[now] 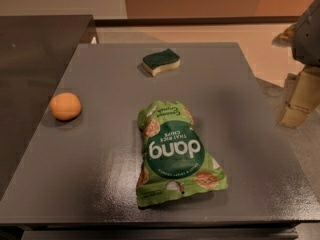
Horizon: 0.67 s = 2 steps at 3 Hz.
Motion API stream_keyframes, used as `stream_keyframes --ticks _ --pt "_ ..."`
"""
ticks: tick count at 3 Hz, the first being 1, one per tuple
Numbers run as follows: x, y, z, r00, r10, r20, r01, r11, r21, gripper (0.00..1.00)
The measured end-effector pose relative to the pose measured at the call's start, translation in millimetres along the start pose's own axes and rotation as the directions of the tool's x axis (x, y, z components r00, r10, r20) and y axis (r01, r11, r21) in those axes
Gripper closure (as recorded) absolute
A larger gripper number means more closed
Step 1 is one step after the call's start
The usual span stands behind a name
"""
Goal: Move orange near sponge
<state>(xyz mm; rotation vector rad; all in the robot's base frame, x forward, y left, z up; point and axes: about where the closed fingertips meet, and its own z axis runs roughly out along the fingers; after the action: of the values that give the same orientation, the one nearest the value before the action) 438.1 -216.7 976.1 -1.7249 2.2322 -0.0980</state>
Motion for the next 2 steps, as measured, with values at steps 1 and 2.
stream_keyframes --ticks 1,2 --pt "0.0 0.0 0.0 1.000 0.000 0.000 0.000 1.0000 0.000 0.00" --pt "-2.5 -1.4 -1.4 1.000 0.006 0.014 -0.006 1.0000 -0.005 0.00"
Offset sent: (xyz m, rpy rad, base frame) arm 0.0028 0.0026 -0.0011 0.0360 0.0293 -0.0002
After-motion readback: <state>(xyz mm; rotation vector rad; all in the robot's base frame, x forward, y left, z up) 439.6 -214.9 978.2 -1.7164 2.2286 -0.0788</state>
